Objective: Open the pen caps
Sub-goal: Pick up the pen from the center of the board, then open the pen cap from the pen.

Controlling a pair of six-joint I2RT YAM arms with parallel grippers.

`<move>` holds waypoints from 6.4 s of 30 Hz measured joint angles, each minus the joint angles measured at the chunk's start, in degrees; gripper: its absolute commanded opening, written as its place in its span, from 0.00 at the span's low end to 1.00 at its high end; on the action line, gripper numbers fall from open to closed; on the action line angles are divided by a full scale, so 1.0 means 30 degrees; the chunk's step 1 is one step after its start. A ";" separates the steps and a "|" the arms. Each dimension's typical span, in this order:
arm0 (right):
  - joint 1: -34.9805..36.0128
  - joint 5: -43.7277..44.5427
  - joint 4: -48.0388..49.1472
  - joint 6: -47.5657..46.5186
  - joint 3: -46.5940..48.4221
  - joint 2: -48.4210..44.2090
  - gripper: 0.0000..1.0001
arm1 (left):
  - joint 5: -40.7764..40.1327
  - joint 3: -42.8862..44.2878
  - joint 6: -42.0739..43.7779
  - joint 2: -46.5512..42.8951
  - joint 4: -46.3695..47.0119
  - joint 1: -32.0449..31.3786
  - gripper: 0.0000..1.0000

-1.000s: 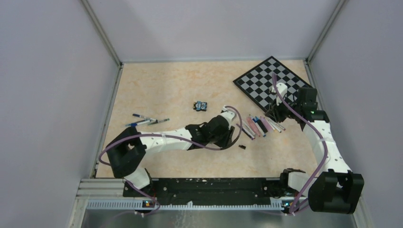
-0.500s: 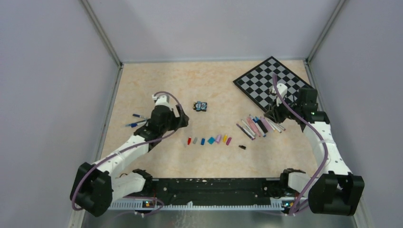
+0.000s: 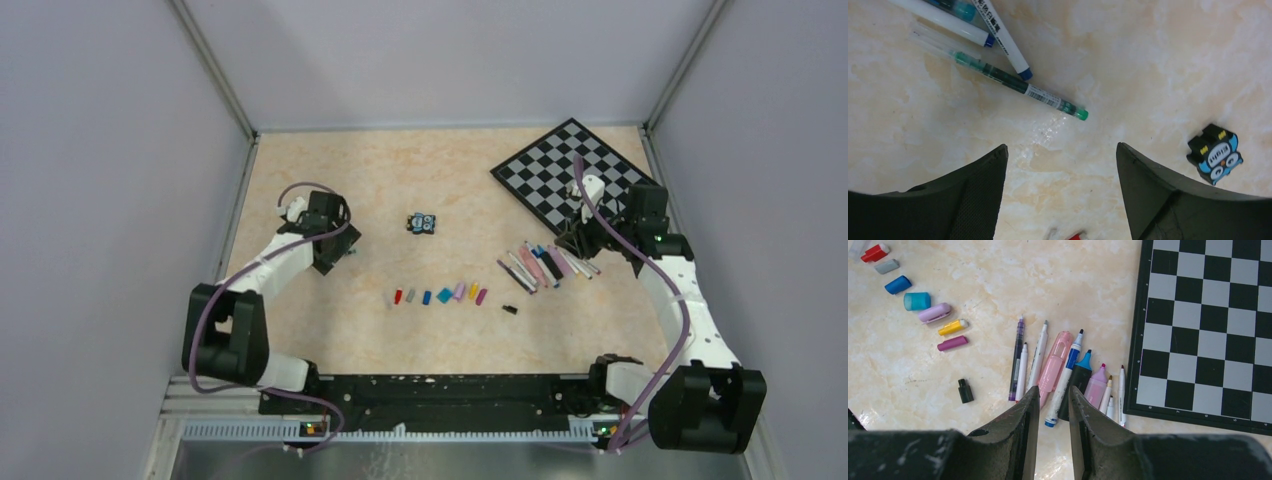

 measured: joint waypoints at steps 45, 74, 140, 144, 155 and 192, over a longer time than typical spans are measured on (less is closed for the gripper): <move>0.0000 0.0124 0.0007 -0.0058 0.0000 -0.0066 0.27 | -0.0466 0.4626 -0.3818 0.6790 -0.4889 0.2222 0.26; 0.0000 0.0182 0.0007 -0.0066 0.0000 -0.0197 0.27 | -0.0036 0.1195 -0.4189 0.3024 -0.5319 0.2229 0.00; 0.5945 -1.0630 1.5125 1.6160 -0.5115 0.1100 0.51 | 0.4357 -0.6237 0.5042 0.2463 3.2924 -1.4957 0.00; 0.6207 -1.0528 1.5365 1.6385 -0.5115 0.1253 0.27 | 0.4204 -0.5901 0.5071 0.2943 3.3266 -1.5300 0.00; 0.6280 -1.0528 1.4294 1.4965 -0.4750 0.1333 0.00 | 0.3803 -0.5872 0.5523 0.3133 3.3514 -1.5460 0.65; 0.6295 -0.9187 0.5552 0.6958 -0.3060 0.2186 0.00 | -0.1880 0.4743 -0.2790 0.0372 0.6798 -1.4957 0.52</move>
